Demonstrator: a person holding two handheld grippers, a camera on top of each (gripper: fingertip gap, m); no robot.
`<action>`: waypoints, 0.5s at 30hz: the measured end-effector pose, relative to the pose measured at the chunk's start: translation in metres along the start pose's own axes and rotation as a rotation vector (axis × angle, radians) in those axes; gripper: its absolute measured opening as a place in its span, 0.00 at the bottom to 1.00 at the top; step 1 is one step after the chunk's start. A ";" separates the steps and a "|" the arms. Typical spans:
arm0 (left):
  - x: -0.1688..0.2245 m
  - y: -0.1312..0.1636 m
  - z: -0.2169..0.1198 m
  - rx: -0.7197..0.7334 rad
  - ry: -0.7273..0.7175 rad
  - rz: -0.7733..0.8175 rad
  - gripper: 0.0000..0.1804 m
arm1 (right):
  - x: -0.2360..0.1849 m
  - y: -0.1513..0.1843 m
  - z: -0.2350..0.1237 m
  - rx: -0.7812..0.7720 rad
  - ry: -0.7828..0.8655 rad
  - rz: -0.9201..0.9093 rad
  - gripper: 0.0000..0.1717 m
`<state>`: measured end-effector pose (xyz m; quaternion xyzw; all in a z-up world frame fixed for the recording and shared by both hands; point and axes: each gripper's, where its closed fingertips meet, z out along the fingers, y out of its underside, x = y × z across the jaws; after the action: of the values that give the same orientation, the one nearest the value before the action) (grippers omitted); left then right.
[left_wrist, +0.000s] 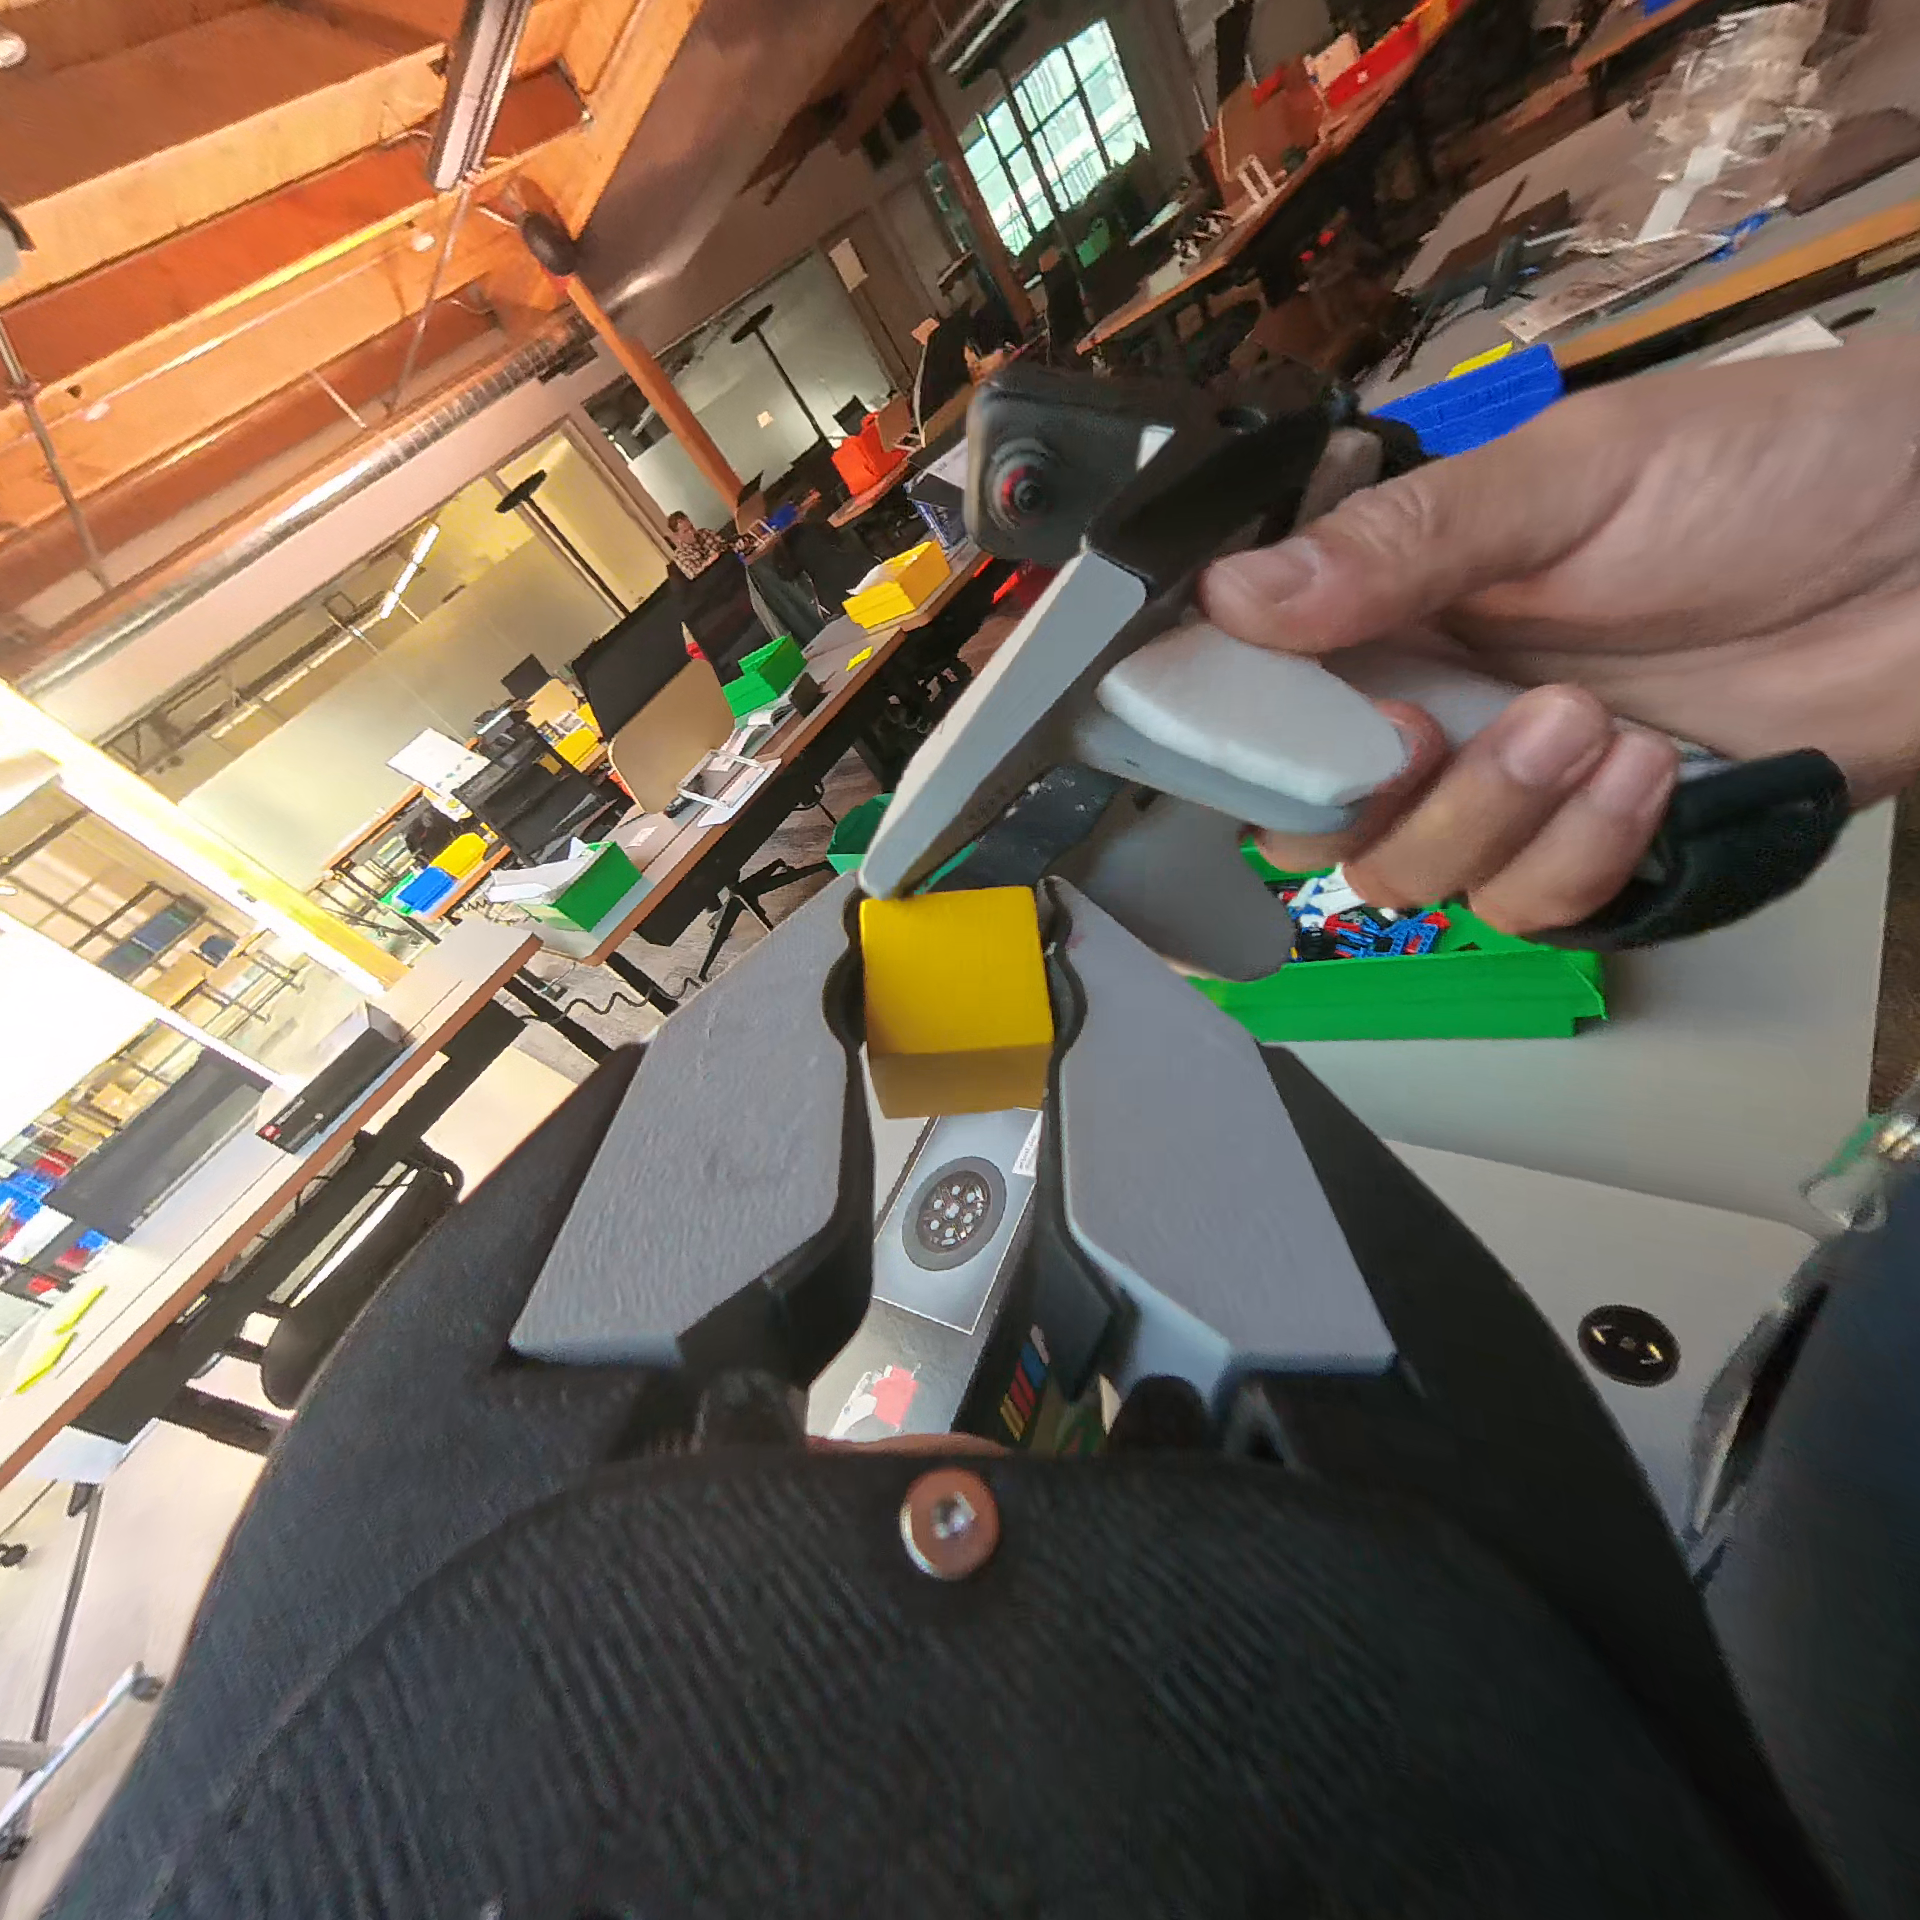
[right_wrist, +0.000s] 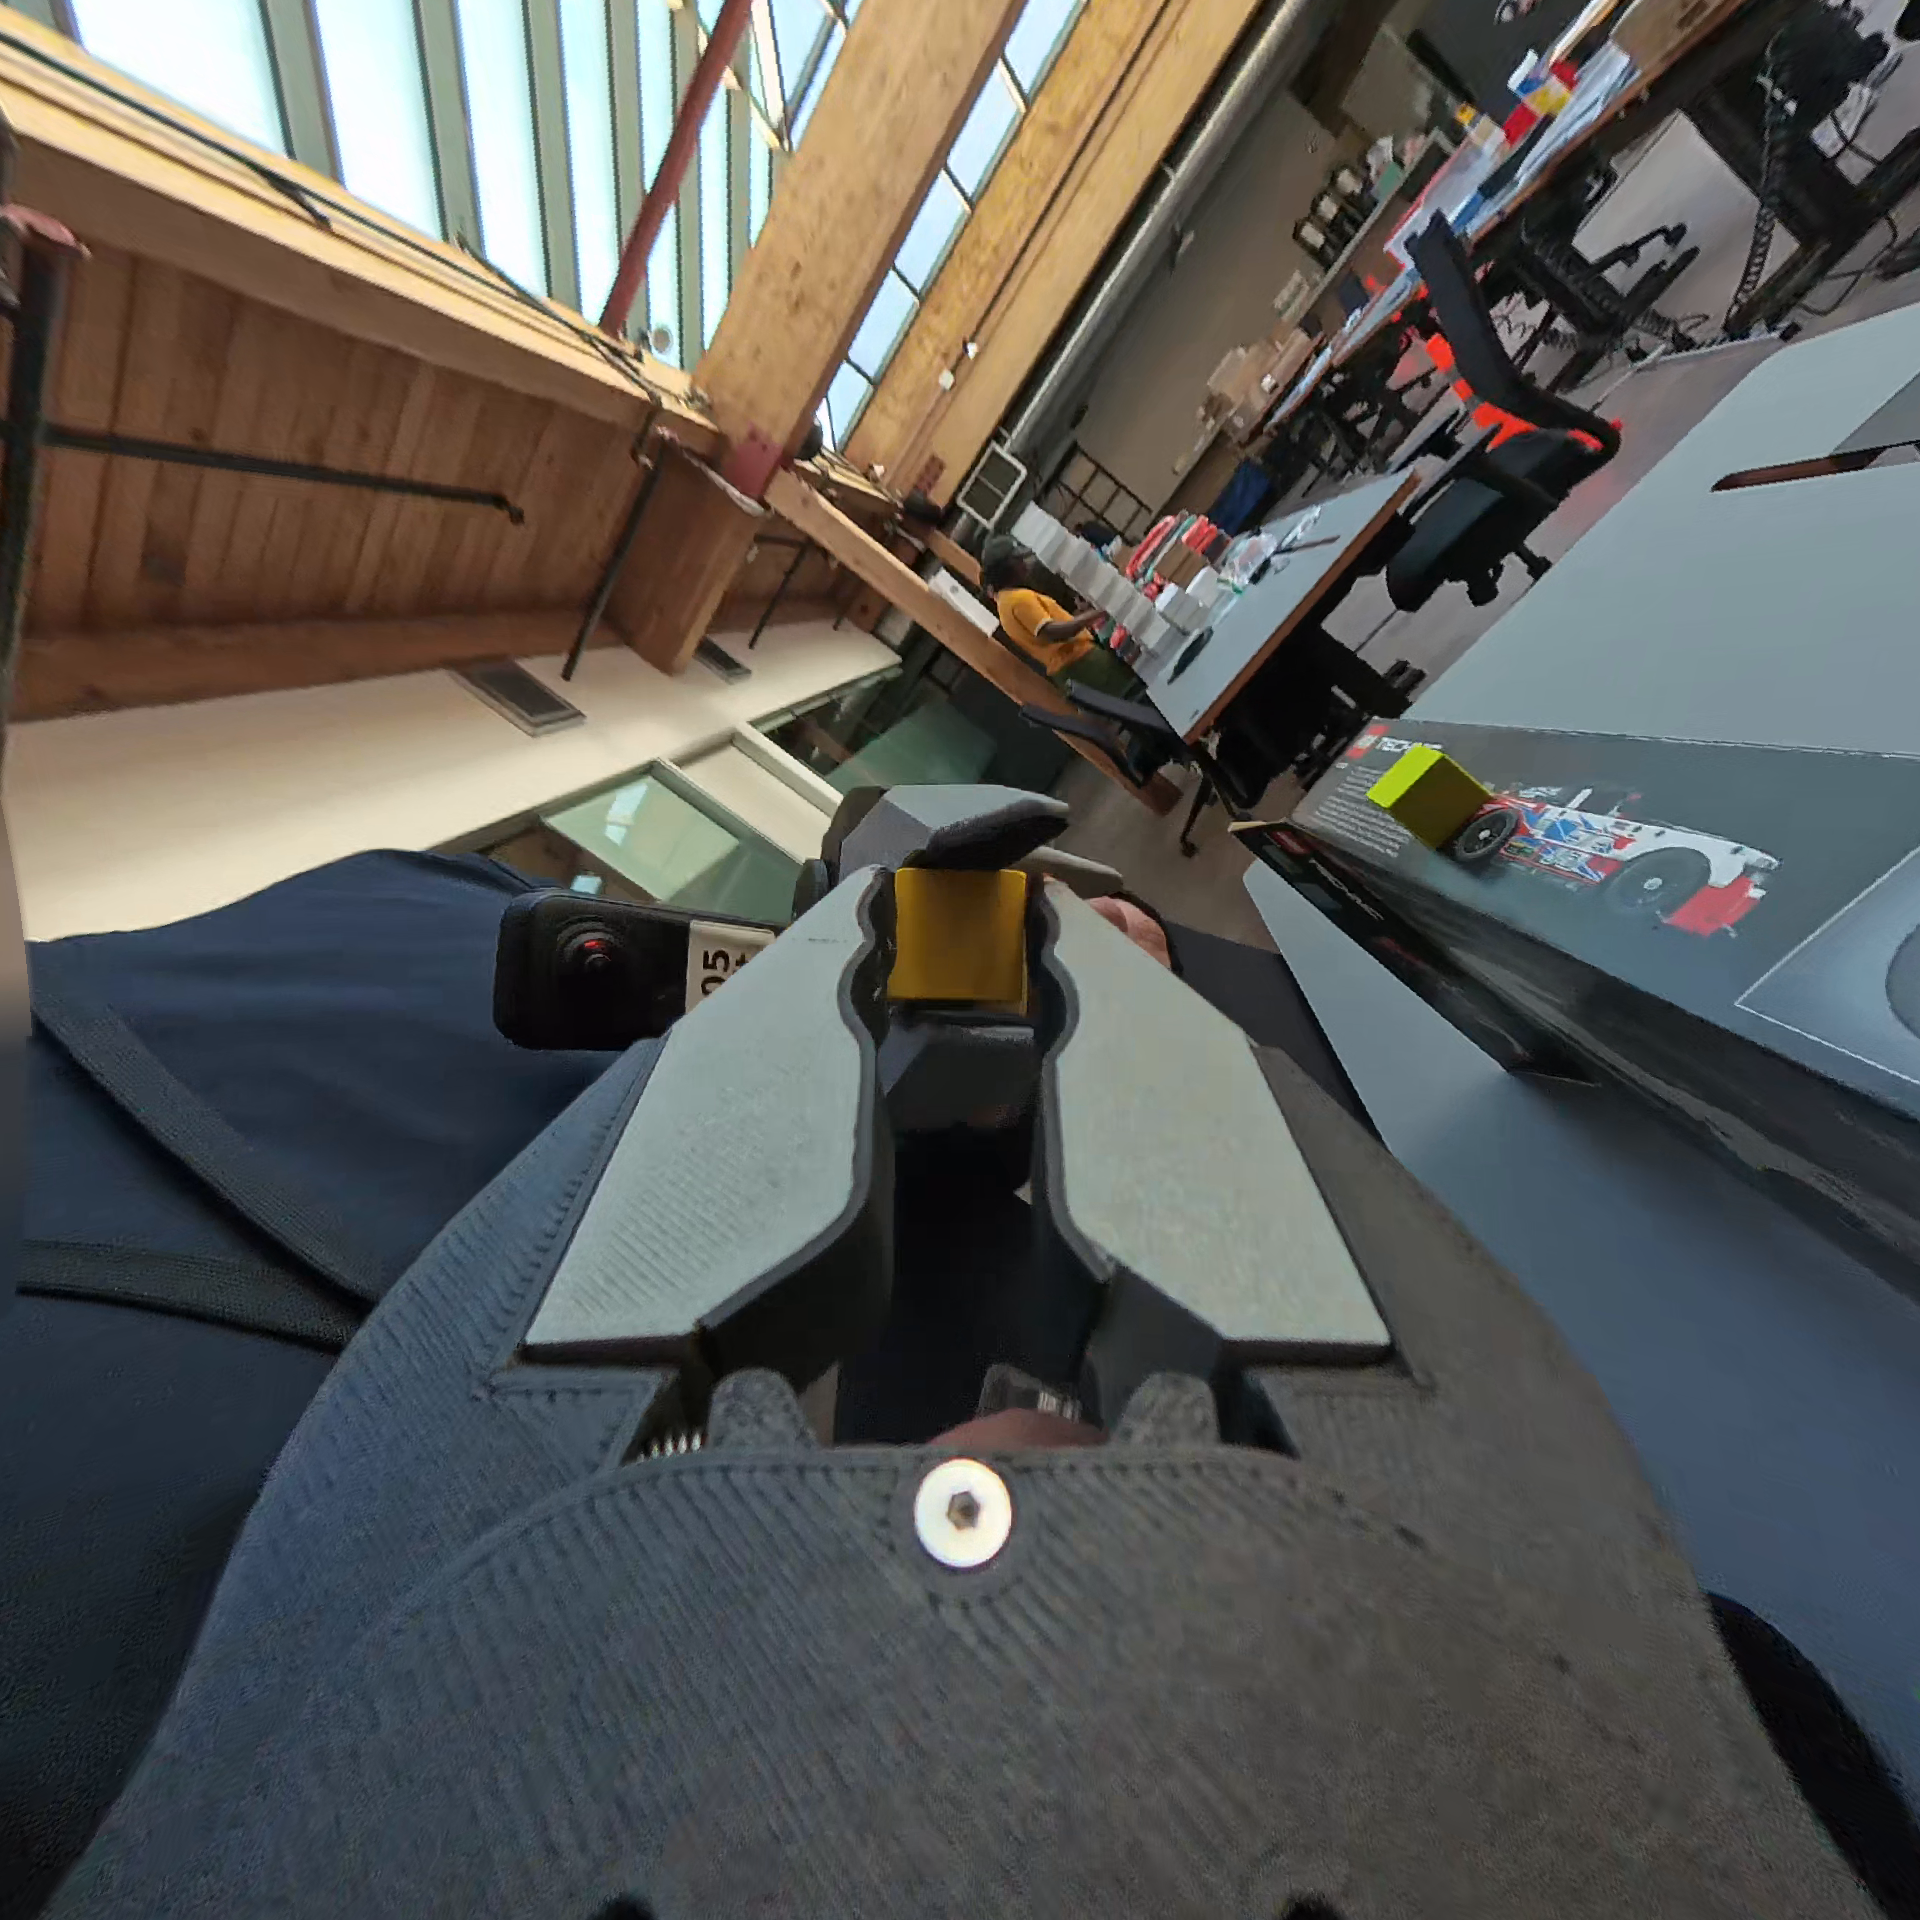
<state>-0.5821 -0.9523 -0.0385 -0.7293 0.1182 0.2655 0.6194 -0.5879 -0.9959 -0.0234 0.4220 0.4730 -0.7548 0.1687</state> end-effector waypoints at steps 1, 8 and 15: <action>0.000 -0.001 0.000 0.001 -0.004 -0.014 0.16 | 0.000 -0.001 0.000 0.030 -0.009 0.015 0.12; 0.005 0.003 0.001 -0.018 0.019 -0.064 0.16 | 0.006 0.001 -0.004 0.060 -0.011 0.050 0.07; -0.007 0.006 0.000 -0.022 0.014 -0.132 0.16 | 0.009 -0.011 -0.019 0.093 0.029 0.001 0.02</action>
<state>-0.5908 -0.9543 -0.0397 -0.7442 0.0711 0.2203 0.6266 -0.5910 -0.9732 -0.0282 0.4404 0.4397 -0.7696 0.1425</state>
